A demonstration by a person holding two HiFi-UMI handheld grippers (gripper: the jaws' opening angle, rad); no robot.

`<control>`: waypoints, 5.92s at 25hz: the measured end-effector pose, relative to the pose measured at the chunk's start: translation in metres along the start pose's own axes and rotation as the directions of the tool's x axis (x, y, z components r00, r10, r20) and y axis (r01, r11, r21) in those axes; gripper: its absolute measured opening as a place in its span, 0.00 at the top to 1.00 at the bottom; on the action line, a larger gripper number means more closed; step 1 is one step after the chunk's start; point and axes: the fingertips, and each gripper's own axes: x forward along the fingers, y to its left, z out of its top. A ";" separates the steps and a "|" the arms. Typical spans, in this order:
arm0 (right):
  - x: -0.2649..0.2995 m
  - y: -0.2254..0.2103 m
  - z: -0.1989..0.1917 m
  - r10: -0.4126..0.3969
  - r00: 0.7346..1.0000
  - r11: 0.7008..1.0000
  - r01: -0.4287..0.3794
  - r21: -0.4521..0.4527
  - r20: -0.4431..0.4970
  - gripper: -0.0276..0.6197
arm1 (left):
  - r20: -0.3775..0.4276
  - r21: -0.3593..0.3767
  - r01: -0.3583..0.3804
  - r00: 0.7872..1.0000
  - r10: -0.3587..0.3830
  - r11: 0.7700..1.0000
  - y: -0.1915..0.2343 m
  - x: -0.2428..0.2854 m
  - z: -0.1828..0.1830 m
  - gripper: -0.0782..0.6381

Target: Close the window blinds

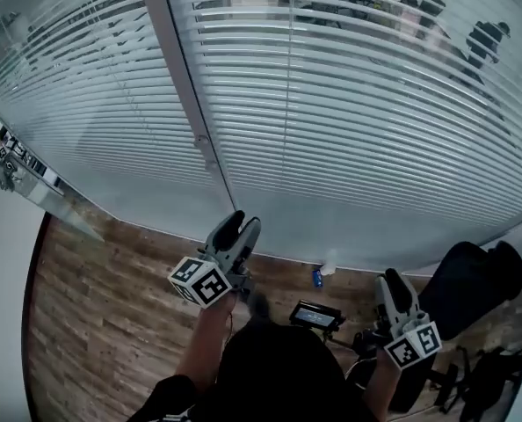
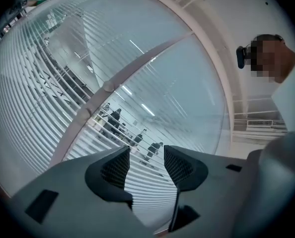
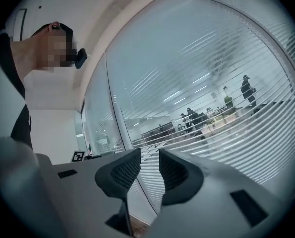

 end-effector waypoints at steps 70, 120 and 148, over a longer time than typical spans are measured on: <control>0.127 -0.013 0.009 0.190 0.982 0.979 -0.187 0.079 -0.026 0.77 | 0.033 0.891 -0.343 0.700 0.713 0.296 0.150 0.036 0.040 0.70; 0.131 -0.020 0.007 0.191 0.982 0.977 -0.189 0.096 -0.008 0.77 | 0.050 0.081 -0.426 0.905 0.423 0.901 0.149 0.035 0.059 0.64; 0.132 -0.019 0.005 0.189 0.982 0.978 -0.186 0.097 -0.015 0.77 | 0.100 -0.131 -0.349 0.927 0.362 0.928 0.155 0.031 0.056 0.68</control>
